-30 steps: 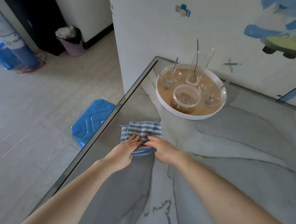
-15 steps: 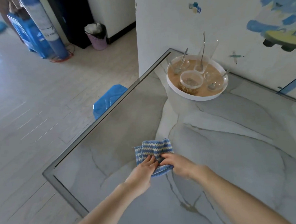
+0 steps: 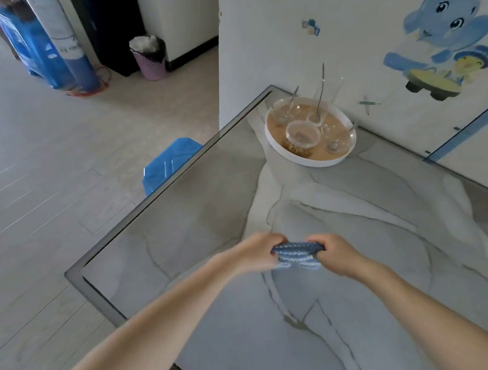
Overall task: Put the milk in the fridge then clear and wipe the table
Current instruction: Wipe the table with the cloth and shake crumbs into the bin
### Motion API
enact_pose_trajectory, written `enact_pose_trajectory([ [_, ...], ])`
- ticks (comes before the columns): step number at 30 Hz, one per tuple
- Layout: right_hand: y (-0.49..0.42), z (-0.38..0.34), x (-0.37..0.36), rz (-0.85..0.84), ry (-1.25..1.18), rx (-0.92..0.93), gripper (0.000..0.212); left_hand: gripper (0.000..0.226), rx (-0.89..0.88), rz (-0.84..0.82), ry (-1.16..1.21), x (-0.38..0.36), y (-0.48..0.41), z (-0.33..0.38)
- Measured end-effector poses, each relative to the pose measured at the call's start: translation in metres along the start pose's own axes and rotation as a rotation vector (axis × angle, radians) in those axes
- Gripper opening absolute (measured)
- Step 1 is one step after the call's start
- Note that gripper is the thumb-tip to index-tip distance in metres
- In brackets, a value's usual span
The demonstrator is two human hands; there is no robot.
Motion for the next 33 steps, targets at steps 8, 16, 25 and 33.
enact_pose_trajectory([
  [8, -0.072, -0.116, 0.008, 0.133, -0.092, 0.226, 0.033, 0.037, -0.006, 0.220, -0.070, 0.124, -0.005, -0.074],
  [16, -0.165, -0.154, -0.091, -0.070, 0.007, 0.219, 0.048, 0.055, -0.041, 0.179, -0.277, 0.112, -0.007, -0.203],
  [25, -0.175, -0.147, -0.183, -0.300, 0.223, 0.186, 0.049, 0.074, -0.040, -0.002, -0.343, 0.052, 0.034, -0.254],
  [33, -0.116, -0.138, -0.226, -0.464, 0.251, 0.245, 0.038, 0.073, 0.042, -0.001, -0.274, -0.010, 0.103, -0.240],
])
Point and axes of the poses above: each hand's wrist, its own y-axis away from the middle knuckle, its own x-axis out of the back of the hand, z = x × y, the point moved 9 cm from there along -y, towards the middle knuckle, and after that the axes turned 10 degrees about -y, right-handed, at the moved point
